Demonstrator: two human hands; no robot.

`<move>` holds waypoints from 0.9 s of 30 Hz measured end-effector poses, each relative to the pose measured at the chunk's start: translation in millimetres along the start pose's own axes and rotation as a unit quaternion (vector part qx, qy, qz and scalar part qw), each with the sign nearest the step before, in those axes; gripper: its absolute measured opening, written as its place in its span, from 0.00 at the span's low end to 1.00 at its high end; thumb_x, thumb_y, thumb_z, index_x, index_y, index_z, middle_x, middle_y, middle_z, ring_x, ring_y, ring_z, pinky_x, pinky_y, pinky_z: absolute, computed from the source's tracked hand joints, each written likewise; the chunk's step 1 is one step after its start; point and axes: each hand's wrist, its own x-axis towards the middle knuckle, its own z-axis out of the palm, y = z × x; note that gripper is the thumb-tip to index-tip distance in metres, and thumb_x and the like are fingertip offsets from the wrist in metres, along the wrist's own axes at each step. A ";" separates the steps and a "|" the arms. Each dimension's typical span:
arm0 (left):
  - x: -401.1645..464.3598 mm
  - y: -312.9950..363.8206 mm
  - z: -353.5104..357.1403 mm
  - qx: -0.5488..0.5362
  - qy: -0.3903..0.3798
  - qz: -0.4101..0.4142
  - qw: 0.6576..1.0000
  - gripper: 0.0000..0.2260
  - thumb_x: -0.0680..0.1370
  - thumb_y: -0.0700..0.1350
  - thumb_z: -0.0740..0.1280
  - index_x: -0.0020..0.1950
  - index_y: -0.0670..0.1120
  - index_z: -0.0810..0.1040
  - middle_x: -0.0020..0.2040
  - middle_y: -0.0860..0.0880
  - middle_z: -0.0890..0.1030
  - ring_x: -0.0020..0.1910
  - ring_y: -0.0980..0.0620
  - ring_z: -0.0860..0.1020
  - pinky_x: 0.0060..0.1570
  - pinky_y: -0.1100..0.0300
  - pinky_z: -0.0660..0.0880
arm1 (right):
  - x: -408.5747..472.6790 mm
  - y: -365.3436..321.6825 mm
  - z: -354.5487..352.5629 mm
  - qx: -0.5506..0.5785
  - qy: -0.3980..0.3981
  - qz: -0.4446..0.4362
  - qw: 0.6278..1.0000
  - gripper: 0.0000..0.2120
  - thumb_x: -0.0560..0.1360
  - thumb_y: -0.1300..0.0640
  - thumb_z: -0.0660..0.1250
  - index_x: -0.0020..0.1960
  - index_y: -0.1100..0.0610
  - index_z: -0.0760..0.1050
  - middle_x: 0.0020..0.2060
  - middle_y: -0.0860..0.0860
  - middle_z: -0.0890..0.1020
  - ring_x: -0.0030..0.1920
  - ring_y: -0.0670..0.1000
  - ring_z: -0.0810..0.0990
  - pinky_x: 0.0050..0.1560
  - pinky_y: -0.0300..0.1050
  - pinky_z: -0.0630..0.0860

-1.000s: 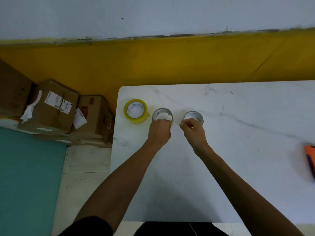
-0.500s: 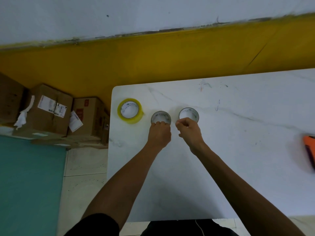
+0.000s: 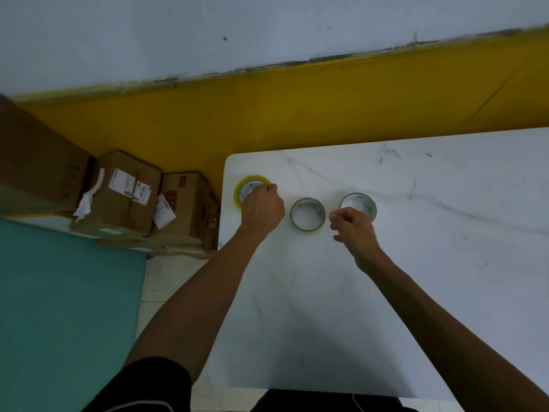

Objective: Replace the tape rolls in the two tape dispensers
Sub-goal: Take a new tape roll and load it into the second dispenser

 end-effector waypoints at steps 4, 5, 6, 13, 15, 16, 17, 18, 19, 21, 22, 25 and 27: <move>-0.2 -18.1 9.2 -0.027 -0.055 -0.023 0.998 0.14 0.76 0.40 0.63 0.58 0.36 0.77 0.55 0.36 0.81 0.53 0.39 0.80 0.48 0.51 0.77 | 1.7 9.5 -0.3 -0.002 -0.005 0.008 1.000 0.06 0.78 0.57 0.63 0.49 0.58 0.78 0.45 0.55 0.81 0.50 0.58 0.81 0.56 0.58 0.80; -1.3 -21.3 13.1 -0.036 -0.061 -0.025 0.997 0.14 0.75 0.39 0.64 0.58 0.35 0.77 0.54 0.36 0.81 0.53 0.38 0.80 0.46 0.52 0.77 | 2.2 12.0 -0.9 -0.004 -0.003 0.010 1.000 0.07 0.77 0.57 0.63 0.49 0.58 0.78 0.46 0.56 0.82 0.51 0.59 0.82 0.56 0.58 0.80; -4.6 -22.2 16.9 -0.040 -0.068 -0.032 0.996 0.14 0.72 0.36 0.67 0.57 0.34 0.77 0.52 0.35 0.81 0.51 0.36 0.80 0.44 0.51 0.78 | 2.6 14.4 -1.7 -0.006 -0.001 0.012 1.000 0.07 0.77 0.57 0.63 0.49 0.59 0.78 0.47 0.57 0.82 0.52 0.60 0.81 0.56 0.58 0.81; -4.2 -24.0 34.9 -0.082 -0.082 -0.077 0.990 0.17 0.76 0.33 0.65 0.64 0.31 0.74 0.62 0.30 0.77 0.63 0.33 0.76 0.59 0.45 0.75 | 7.8 27.6 -4.4 -0.014 0.006 0.023 1.000 0.08 0.77 0.57 0.63 0.50 0.60 0.79 0.47 0.58 0.82 0.52 0.60 0.82 0.56 0.57 0.81; -2.5 -25.2 33.3 -0.069 -0.087 -0.086 0.990 0.17 0.77 0.35 0.64 0.65 0.34 0.74 0.63 0.33 0.77 0.63 0.35 0.76 0.59 0.47 0.75 | 8.9 29.0 -1.7 -0.010 0.006 0.027 1.000 0.08 0.77 0.57 0.63 0.50 0.60 0.78 0.47 0.58 0.82 0.52 0.60 0.82 0.55 0.57 0.81; -2.0 -25.5 32.5 -0.058 -0.090 -0.085 0.991 0.17 0.77 0.35 0.64 0.65 0.35 0.74 0.63 0.34 0.77 0.62 0.36 0.76 0.58 0.48 0.75 | 9.1 28.8 0.2 -0.008 0.004 0.028 1.000 0.08 0.77 0.58 0.63 0.50 0.60 0.78 0.47 0.59 0.82 0.52 0.60 0.82 0.55 0.56 0.81; -1.8 -26.5 32.2 -0.048 -0.096 -0.082 0.991 0.16 0.77 0.36 0.64 0.65 0.36 0.74 0.63 0.35 0.78 0.62 0.36 0.76 0.57 0.48 0.75 | 8.8 28.0 2.3 -0.007 0.002 0.028 1.000 0.08 0.77 0.58 0.63 0.49 0.60 0.78 0.47 0.59 0.82 0.52 0.60 0.82 0.55 0.56 0.81; -0.8 -27.1 32.0 -0.039 -0.107 -0.078 0.990 0.17 0.77 0.37 0.63 0.66 0.37 0.74 0.63 0.36 0.78 0.62 0.37 0.76 0.56 0.49 0.75 | 8.2 27.0 4.1 -0.006 0.001 0.028 1.000 0.08 0.77 0.58 0.63 0.49 0.61 0.78 0.47 0.59 0.83 0.52 0.60 0.82 0.55 0.56 0.81; 1.3 -28.9 31.7 -0.033 -0.118 -0.079 0.989 0.17 0.77 0.37 0.63 0.66 0.38 0.73 0.63 0.37 0.77 0.63 0.38 0.75 0.57 0.49 0.75 | 7.4 25.1 5.6 -0.006 -0.002 0.028 1.000 0.08 0.77 0.58 0.63 0.49 0.61 0.78 0.48 0.59 0.83 0.52 0.61 0.81 0.55 0.56 0.81; 5.5 -32.2 31.0 -0.037 -0.139 -0.083 0.986 0.17 0.78 0.38 0.64 0.67 0.38 0.73 0.66 0.38 0.76 0.66 0.39 0.73 0.59 0.49 0.73 | 5.5 20.5 7.4 -0.005 -0.007 0.024 1.000 0.09 0.77 0.58 0.62 0.49 0.62 0.78 0.48 0.60 0.83 0.53 0.61 0.81 0.55 0.56 0.81; 7.0 -33.4 28.9 -0.045 -0.142 -0.088 0.985 0.18 0.77 0.38 0.64 0.67 0.39 0.73 0.66 0.38 0.76 0.66 0.39 0.73 0.60 0.50 0.73 | 4.7 17.9 7.7 -0.005 -0.009 0.020 1.000 0.09 0.77 0.58 0.62 0.49 0.61 0.78 0.48 0.60 0.83 0.53 0.61 0.81 0.54 0.56 0.81; 8.8 -35.3 17.4 -0.090 -0.119 -0.101 0.984 0.15 0.75 0.37 0.65 0.61 0.37 0.75 0.60 0.36 0.78 0.60 0.37 0.76 0.53 0.50 0.75 | 2.0 7.5 6.6 0.002 -0.008 -0.005 1.000 0.07 0.78 0.59 0.62 0.47 0.58 0.78 0.47 0.58 0.83 0.52 0.59 0.82 0.53 0.53 0.81; 6.7 -35.1 6.3 -0.113 -0.107 -0.097 0.983 0.16 0.75 0.39 0.65 0.62 0.37 0.74 0.59 0.35 0.78 0.59 0.35 0.76 0.53 0.49 0.74 | 0.8 -1.7 5.6 0.019 -0.001 -0.030 0.999 0.06 0.78 0.60 0.62 0.45 0.56 0.77 0.46 0.57 0.82 0.52 0.58 0.82 0.52 0.53 0.81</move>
